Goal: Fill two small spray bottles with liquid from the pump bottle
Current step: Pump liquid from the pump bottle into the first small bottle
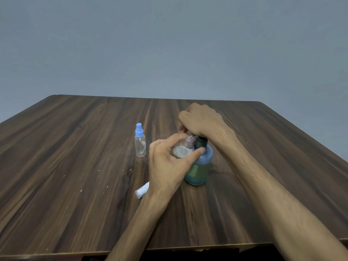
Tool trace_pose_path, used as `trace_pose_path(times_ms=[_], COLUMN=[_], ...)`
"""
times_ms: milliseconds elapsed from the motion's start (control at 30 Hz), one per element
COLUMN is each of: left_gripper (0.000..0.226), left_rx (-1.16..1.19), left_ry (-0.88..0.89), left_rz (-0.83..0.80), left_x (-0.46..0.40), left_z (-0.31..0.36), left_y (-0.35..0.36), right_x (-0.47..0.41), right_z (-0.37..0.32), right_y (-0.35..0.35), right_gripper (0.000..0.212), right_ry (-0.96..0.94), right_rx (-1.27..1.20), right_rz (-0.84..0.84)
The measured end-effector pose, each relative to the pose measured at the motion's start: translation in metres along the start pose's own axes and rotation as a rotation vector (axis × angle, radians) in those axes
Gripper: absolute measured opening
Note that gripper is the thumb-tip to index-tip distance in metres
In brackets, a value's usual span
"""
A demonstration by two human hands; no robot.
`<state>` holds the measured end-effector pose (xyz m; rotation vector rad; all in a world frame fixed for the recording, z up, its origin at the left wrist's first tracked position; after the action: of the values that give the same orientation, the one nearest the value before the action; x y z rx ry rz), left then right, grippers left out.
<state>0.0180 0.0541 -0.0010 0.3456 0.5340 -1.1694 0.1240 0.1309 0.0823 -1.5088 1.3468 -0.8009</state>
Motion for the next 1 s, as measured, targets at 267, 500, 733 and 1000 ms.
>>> trace_pose_path(times_ms=[267,500,733,1000], left_gripper=[0.035,0.035,0.036,0.035], left_rx=[-0.010,-0.020,-0.036,-0.040], left_ry=[-0.009,0.000,0.015,0.029], left_rz=[0.003,0.011,0.017,0.020], left_x=[0.000,0.001,0.002,0.000], left_z=[-0.002,-0.003,-0.001,-0.001], left_y=[0.000,-0.001,-0.001,-0.001], right_x=[-0.001,-0.004,-0.002,-0.002], right_z=[0.001,-0.001,-0.002,-0.001], right_y=[0.002,-0.005,-0.006,-0.006], right_gripper=[0.036,0.036,0.036,0.038], right_ry=[-0.008,-0.030,-0.037,-0.036], right_rx=[0.008,-0.010,-0.019,-0.042], right_rz=[-0.003,0.042,0.072,0.082])
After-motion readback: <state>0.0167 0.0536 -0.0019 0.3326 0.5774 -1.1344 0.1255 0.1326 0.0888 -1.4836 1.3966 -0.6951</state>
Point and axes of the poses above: each hand's wrist, its own x-axis away from the middle knuckle, its own y-axis out of the palm, z = x × y, the point moved 9 cm from there along -x, towards the middle knuckle, and after that the axes turned 4 degrees about x, right-handed, at the moved point
